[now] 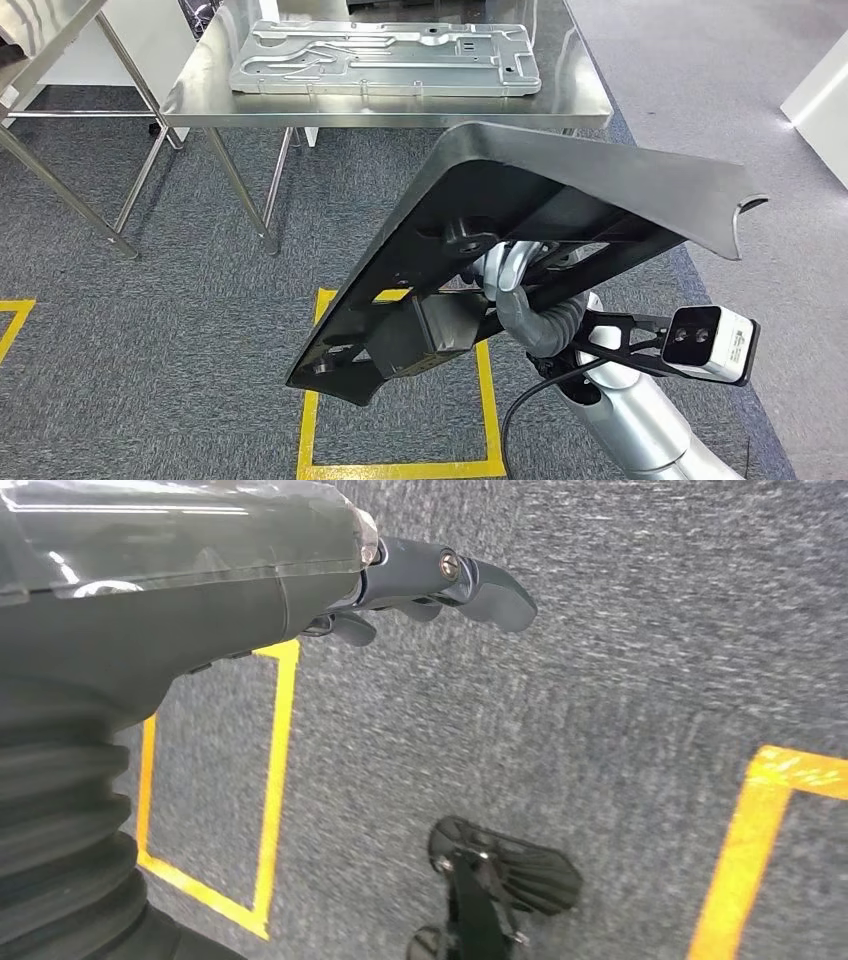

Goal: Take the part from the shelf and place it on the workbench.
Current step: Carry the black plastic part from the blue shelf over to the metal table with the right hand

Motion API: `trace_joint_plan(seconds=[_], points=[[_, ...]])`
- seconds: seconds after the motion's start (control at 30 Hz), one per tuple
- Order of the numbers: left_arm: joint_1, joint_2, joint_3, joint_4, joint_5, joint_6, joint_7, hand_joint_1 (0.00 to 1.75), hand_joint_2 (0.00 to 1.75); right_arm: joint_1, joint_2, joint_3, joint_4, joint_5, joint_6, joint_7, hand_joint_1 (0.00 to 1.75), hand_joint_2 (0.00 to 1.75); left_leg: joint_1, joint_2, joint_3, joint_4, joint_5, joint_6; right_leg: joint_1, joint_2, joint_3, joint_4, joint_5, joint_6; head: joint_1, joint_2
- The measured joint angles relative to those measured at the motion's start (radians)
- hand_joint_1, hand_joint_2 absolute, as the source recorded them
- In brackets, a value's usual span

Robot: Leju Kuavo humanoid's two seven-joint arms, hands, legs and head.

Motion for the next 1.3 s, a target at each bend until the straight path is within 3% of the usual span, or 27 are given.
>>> trace_joint_plan(seconds=[0.07,0.1,0.2,0.27,0.3,0.37,0.4,0.43,0.47,0.53,0.6,0.73,0.8,0.87,0.9,0.93,0.97,1.0,1.03,1.1,1.13,1.23,1.3], points=[[-0.001,-0.001,0.0,0.0,0.001,0.001,0.0,0.0,1.75,0.001,0.0,-0.001,0.001,-0.001,0.003,-0.001,1.66,1.75,-0.001,-0.001,0.012,0.004,-0.015,-0.011,-0.001,-0.007,0.051,-0.126,0.063,-0.002,0.0,0.0],[-0.002,-0.001,0.0,0.0,0.001,0.002,-0.001,0.0,1.75,0.001,0.0,-0.002,0.001,-0.001,0.005,-0.001,1.66,1.75,-0.002,-0.001,0.014,0.006,-0.021,-0.018,0.001,-0.009,0.065,-0.16,0.071,-0.006,0.0,0.0],[-0.003,-0.001,0.001,0.0,0.001,0.005,-0.002,0.0,1.75,0.003,0.001,-0.005,0.001,-0.004,0.01,-0.002,1.66,1.75,-0.002,0.003,0.02,0.003,-0.032,-0.036,0.006,-0.003,0.071,-0.173,0.06,-0.029,0.0,0.0],[-0.003,-0.002,0.002,0.0,0.001,0.006,-0.002,0.0,1.75,0.0,0.001,-0.008,0.001,-0.007,0.013,-0.003,1.66,1.75,0.001,0.004,0.013,0.035,-0.054,-0.045,0.004,-0.001,0.083,-0.178,0.054,-0.044,-0.001,0.0],[-0.003,-0.002,0.003,0.0,0.001,0.005,-0.003,0.0,1.75,-0.001,0.001,-0.009,0.001,-0.01,0.014,-0.003,1.66,1.75,0.002,0.004,-0.01,0.084,-0.076,-0.049,0.004,-0.002,0.09,-0.18,0.051,-0.05,-0.001,0.0],[-0.003,-0.002,0.005,0.0,0.001,0.005,-0.005,0.0,1.75,-0.003,0.001,-0.01,0.002,-0.016,0.016,-0.003,1.66,1.75,0.003,0.004,-0.093,0.23,-0.129,-0.052,0.009,-0.001,0.099,-0.18,0.041,-0.059,-0.001,0.0],[-0.002,-0.001,0.006,0.0,0.001,0.005,-0.006,0.0,1.75,-0.002,0.001,-0.01,0.003,-0.018,0.017,-0.003,1.66,1.75,0.003,0.004,-0.133,0.29,-0.141,-0.053,0.011,0.0,0.104,-0.18,0.036,-0.061,-0.001,0.0],[0.0,-0.001,0.006,0.0,0.001,0.005,-0.007,0.0,1.75,-0.002,0.001,-0.01,0.005,-0.02,0.018,-0.003,1.66,1.75,0.003,0.004,-0.158,0.316,-0.133,-0.051,0.014,0.003,0.111,-0.18,0.031,-0.062,-0.001,0.0],[0.002,-0.002,0.006,0.0,0.001,0.005,-0.008,0.0,1.75,-0.002,0.001,-0.01,0.006,-0.021,0.019,-0.003,1.66,1.75,0.002,0.004,-0.162,0.299,-0.104,-0.047,0.017,0.005,0.119,-0.18,0.025,-0.062,-0.001,0.0],[0.004,0.0,0.007,0.0,0.001,0.005,-0.009,0.0,1.75,-0.003,0.001,-0.01,0.007,-0.023,0.019,-0.003,1.66,1.75,-0.003,0.002,-0.122,0.172,-0.011,-0.031,0.021,0.008,0.139,-0.181,0.012,-0.061,-0.001,0.0],[0.004,0.002,0.01,0.0,0.001,0.005,-0.01,0.0,1.75,-0.005,0.001,-0.01,0.008,-0.024,0.019,-0.002,1.66,1.75,-0.011,0.001,-0.078,0.06,0.037,-0.015,0.024,0.009,0.148,-0.181,0.001,-0.055,-0.001,0.0],[0.0,0.002,0.02,0.0,0.002,0.009,-0.01,0.0,1.75,-0.009,0.001,-0.01,0.009,-0.026,0.022,0.0,1.66,1.75,-0.014,0.0,-0.059,0.019,0.032,0.0,0.023,0.009,0.151,-0.182,-0.01,-0.032,-0.001,0.0],[0.001,0.0,0.023,0.0,0.003,0.011,-0.01,0.0,1.75,-0.012,0.002,-0.01,0.009,-0.026,0.023,0.0,1.66,1.75,-0.007,0.001,-0.042,0.004,0.031,0.009,0.022,0.006,0.129,-0.129,-0.038,-0.023,0.0,0.0],[0.001,-0.001,0.025,0.0,0.004,0.011,-0.01,0.0,1.75,-0.012,0.002,-0.009,0.012,-0.027,0.023,-0.001,1.66,1.75,-0.006,0.002,-0.031,0.001,0.023,0.015,0.017,0.005,0.054,0.001,-0.088,-0.016,0.0,0.0],[0.001,-0.002,0.025,0.0,0.004,0.012,-0.01,0.0,1.75,-0.01,0.002,-0.009,0.014,-0.027,0.023,-0.001,1.66,1.75,-0.006,0.001,-0.026,0.001,0.018,0.015,0.013,0.004,0.012,0.063,-0.103,-0.011,0.0,0.0],[0.001,-0.003,0.025,0.0,0.004,0.012,-0.01,0.0,1.75,-0.009,0.002,-0.009,0.017,-0.027,0.023,-0.001,1.66,1.75,-0.005,0.001,-0.02,0.001,0.012,0.014,0.01,0.004,-0.019,0.098,-0.099,-0.008,0.0,0.0],[0.003,-0.004,0.025,0.0,0.004,0.011,-0.01,0.0,1.75,-0.009,0.002,-0.008,0.019,-0.027,0.023,-0.001,1.66,1.75,-0.005,0.0,-0.012,0.002,0.006,0.013,0.007,0.003,-0.029,0.093,-0.073,-0.005,0.0,0.0],[0.004,-0.005,0.025,0.0,0.004,0.011,-0.01,0.0,1.75,-0.01,0.002,-0.008,0.02,-0.027,0.022,-0.001,1.66,1.75,-0.004,-0.001,-0.002,0.002,-0.002,0.01,0.004,0.002,-0.019,0.048,-0.03,-0.003,0.0,0.0],[0.004,-0.005,0.025,0.0,0.004,0.01,-0.01,0.0,1.75,-0.011,0.003,-0.008,0.02,-0.028,0.02,0.0,1.66,1.75,-0.004,-0.001,0.009,0.003,-0.01,0.007,0.001,-0.001,0.006,-0.024,0.02,-0.003,0.0,0.0],[0.003,-0.006,0.025,0.0,0.003,0.009,-0.01,0.0,1.75,-0.015,0.005,-0.008,0.021,-0.03,0.013,0.001,1.66,1.75,-0.006,-0.003,0.021,0.006,-0.027,-0.005,0.002,-0.004,0.055,-0.141,0.072,-0.007,0.0,0.0],[0.003,-0.006,0.025,0.0,0.002,0.009,-0.011,0.0,1.75,-0.017,0.007,-0.008,0.021,-0.031,0.01,0.001,1.66,1.75,-0.008,-0.003,0.023,0.005,-0.033,-0.011,0.004,-0.004,0.066,-0.168,0.076,-0.011,0.0,0.0],[0.0,-0.006,0.026,0.0,0.002,0.008,-0.011,0.0,1.75,-0.019,0.011,-0.009,0.02,-0.033,0.006,0.002,1.66,1.75,-0.005,-0.001,0.032,0.003,-0.044,-0.029,0.008,0.001,0.075,-0.177,0.063,-0.032,0.0,0.0],[-0.001,-0.006,0.026,-0.001,0.001,0.007,-0.012,0.0,1.75,-0.021,0.011,-0.01,0.017,-0.033,0.005,0.002,1.66,1.75,-0.002,0.0,0.016,0.052,-0.073,-0.039,0.005,0.001,0.089,-0.184,0.057,-0.046,-0.001,0.0]])
